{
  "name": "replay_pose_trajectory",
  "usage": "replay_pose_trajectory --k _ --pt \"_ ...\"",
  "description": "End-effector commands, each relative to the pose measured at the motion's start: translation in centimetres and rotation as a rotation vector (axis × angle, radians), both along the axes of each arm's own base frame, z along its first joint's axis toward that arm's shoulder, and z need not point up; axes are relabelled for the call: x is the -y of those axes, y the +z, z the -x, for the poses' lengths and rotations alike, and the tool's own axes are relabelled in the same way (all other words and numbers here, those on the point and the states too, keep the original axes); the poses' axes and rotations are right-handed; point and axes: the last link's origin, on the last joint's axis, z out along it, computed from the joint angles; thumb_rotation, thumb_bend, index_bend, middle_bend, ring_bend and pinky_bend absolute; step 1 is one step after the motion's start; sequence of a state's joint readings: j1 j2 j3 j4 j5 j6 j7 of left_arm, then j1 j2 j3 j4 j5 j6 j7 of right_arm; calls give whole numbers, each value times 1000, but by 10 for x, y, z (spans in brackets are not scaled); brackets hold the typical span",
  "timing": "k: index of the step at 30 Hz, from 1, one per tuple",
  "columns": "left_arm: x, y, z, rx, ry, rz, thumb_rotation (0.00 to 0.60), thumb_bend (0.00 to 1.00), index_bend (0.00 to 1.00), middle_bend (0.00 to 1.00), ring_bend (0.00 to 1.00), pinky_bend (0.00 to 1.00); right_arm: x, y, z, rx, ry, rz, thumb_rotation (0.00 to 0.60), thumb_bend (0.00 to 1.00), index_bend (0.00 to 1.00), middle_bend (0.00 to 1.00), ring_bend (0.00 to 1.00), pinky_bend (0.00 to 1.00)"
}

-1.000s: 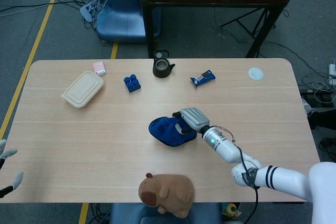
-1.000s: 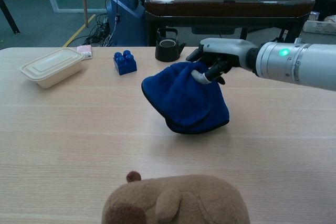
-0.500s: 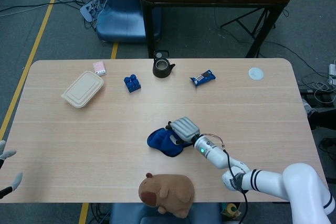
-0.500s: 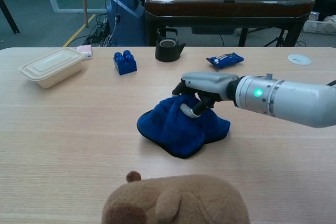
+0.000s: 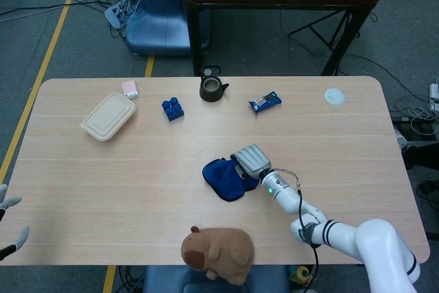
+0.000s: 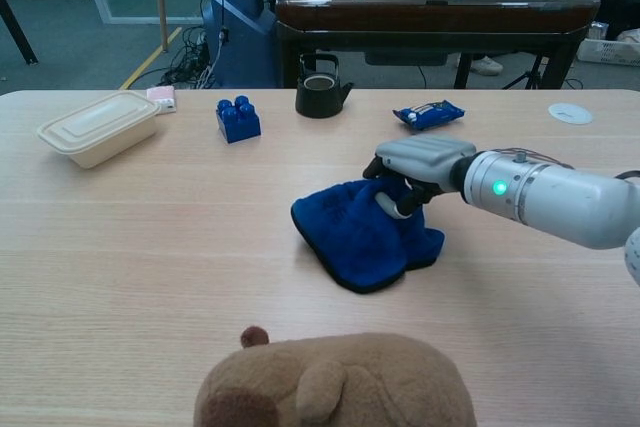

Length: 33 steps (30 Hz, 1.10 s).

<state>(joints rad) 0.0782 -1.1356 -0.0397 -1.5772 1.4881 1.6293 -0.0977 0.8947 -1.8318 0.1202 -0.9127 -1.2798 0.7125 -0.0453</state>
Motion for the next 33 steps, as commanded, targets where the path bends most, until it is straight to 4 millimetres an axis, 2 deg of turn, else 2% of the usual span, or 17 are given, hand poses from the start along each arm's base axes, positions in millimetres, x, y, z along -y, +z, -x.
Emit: replay_pose_trajectory --k 1,8,12,23,33 --pt "0 0 0 1 0 -2 600 279 259 86 63 58 13 4 8 -19 -42 53 600 679 646 628 569 708" --pt "2 2 2 1 4 -7 600 279 259 87 63 58 42 24 22 -41 -111 184 600 679 646 628 569 708" --pt "2 1 2 1 3 -5 600 279 259 86 63 58 49 26 24 -36 -146 202 600 677 646 628 569 708" --pt "2 2 1 -1 2 -8 600 279 259 87 63 58 16 -7 14 -46 -73 51 600 671 646 627 569 708" --pt "1 1 0 0 -5 -5 600 279 259 86 63 58 -14 -18 -19 45 13 -70 600 665 646 627 569 708"
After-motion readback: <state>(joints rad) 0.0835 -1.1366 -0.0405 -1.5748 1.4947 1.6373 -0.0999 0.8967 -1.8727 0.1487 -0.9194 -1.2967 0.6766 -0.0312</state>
